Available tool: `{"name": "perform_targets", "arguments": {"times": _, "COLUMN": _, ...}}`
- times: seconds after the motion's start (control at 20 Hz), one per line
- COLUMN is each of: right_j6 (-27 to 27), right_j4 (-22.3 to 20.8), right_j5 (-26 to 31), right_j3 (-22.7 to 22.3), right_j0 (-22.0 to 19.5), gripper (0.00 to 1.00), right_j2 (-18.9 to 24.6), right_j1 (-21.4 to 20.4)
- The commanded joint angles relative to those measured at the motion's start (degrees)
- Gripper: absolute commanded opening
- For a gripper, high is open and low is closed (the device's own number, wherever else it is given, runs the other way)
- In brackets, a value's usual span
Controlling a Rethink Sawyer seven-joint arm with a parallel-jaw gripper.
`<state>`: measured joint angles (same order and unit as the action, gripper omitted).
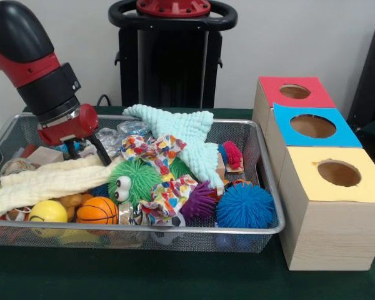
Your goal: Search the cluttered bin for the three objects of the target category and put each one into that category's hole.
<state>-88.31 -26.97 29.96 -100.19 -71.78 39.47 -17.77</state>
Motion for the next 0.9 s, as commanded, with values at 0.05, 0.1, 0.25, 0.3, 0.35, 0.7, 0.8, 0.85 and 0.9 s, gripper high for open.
{"name": "perform_targets", "arguments": {"times": 0.05, "right_j6": 15.39, "right_j4": -5.65, "right_j5": 6.53, "right_j3": 5.75, "right_j0": 0.07, "gripper": 1.0, "right_j2": 1.11, "right_j1": 3.43}}
{"name": "perform_targets", "arguments": {"times": 0.1, "right_j6": 15.67, "right_j4": -5.78, "right_j5": 6.74, "right_j3": 5.89, "right_j0": -0.13, "gripper": 1.0, "right_j2": 1.15, "right_j1": 3.5}}
{"name": "perform_targets", "arguments": {"times": 0.25, "right_j6": 16.54, "right_j4": -6.05, "right_j5": 7.78, "right_j3": 7.21, "right_j0": -0.19, "gripper": 1.0, "right_j2": 1.28, "right_j1": 4.05}}
{"name": "perform_targets", "arguments": {"times": 0.3, "right_j6": 16.86, "right_j4": -6.21, "right_j5": 7.98, "right_j3": 7.51, "right_j0": -0.34, "gripper": 1.0, "right_j2": 1.29, "right_j1": 4.3}}
{"name": "perform_targets", "arguments": {"times": 0.35, "right_j6": 17.25, "right_j4": -6.48, "right_j5": 8.1, "right_j3": 7.61, "right_j0": -0.79, "gripper": 1.0, "right_j2": 1.29, "right_j1": 4.67}}
{"name": "perform_targets", "arguments": {"times": 0.7, "right_j6": 18.27, "right_j4": -6.94, "right_j5": 9.4, "right_j3": 6.4, "right_j0": -3.48, "gripper": 1.0, "right_j2": 1.47, "right_j1": 4.79}}
{"name": "perform_targets", "arguments": {"times": 0.8, "right_j6": 18.24, "right_j4": -7.01, "right_j5": 9.57, "right_j3": 5.93, "right_j0": -4.01, "gripper": 1.0, "right_j2": 1.58, "right_j1": 4.85}}
{"name": "perform_targets", "arguments": {"times": 0.85, "right_j6": 18.22, "right_j4": -7.05, "right_j5": 9.67, "right_j3": 5.79, "right_j0": -4.2, "gripper": 1.0, "right_j2": 1.58, "right_j1": 4.99}}
{"name": "perform_targets", "arguments": {"times": 0.9, "right_j6": 18.22, "right_j4": -7.07, "right_j5": 9.8, "right_j3": 5.64, "right_j0": -4.42, "gripper": 1.0, "right_j2": 1.64, "right_j1": 5.01}}
